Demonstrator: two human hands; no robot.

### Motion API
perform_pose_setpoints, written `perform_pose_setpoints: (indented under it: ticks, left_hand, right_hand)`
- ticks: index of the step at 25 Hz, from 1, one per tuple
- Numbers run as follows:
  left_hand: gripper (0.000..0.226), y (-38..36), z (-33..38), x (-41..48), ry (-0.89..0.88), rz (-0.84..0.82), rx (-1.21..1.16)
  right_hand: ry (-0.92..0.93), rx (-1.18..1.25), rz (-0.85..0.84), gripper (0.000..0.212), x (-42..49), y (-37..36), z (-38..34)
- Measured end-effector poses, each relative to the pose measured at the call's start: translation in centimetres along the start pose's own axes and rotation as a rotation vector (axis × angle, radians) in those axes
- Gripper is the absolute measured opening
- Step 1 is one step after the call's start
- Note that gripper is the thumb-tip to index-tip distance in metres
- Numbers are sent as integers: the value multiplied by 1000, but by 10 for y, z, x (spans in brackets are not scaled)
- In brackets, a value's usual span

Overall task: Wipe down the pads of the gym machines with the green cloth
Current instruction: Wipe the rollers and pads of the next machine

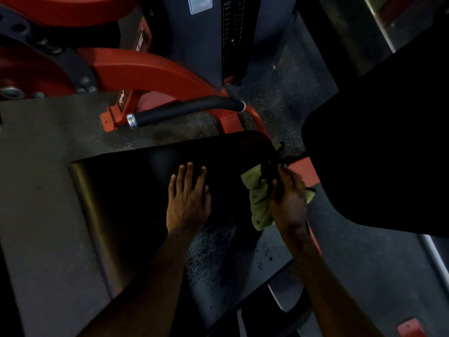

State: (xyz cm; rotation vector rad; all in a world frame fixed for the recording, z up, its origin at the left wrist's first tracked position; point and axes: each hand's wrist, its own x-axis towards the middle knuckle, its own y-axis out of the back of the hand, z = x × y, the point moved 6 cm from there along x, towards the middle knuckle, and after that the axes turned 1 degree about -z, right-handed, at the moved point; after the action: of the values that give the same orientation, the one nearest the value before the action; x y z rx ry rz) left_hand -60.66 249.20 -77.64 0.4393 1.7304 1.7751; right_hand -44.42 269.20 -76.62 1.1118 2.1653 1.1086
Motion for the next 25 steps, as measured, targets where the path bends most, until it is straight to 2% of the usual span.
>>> perform_pose_setpoints:
  ticks: [1, 3, 5, 8, 10, 15, 18, 21, 25]
  left_hand:
    - [56, 0, 0, 0, -2, 2, -3]
    - [56, 1, 0, -1, -6, 5, -5]
    - [56, 1, 1, 0, -1, 3, -6]
    - [56, -1, 0, 0, 0, -21, -8]
    - [56, -3, -1, 1, 5, -34, -7]
    - [57, -1, -1, 2, 23, -31, -23]
    - [56, 1, 0, 0, 13, -42, -26]
    - [56, 0, 0, 2, 13, -52, -15]
    - [56, -4, 0, -2, 9, -49, 12]
  right_hand:
    - [-12, 3, -79, 61, -8, -7, -4]
    - [-94, -150, -240, 92, -22, -26, -4]
    - [-114, -233, -265, 106, -30, -39, -6]
    - [-110, -174, -167, 95, -13, -46, -10]
    - [-111, -115, -178, 91, 14, -57, -22]
    - [59, -56, -238, 82, 67, -76, -57]
    - [18, 46, -153, 77, 39, -51, -21]
    - [-3, 3, -115, 78, -19, -38, 6]
    - [1, -3, -104, 72, 3, -53, -32]
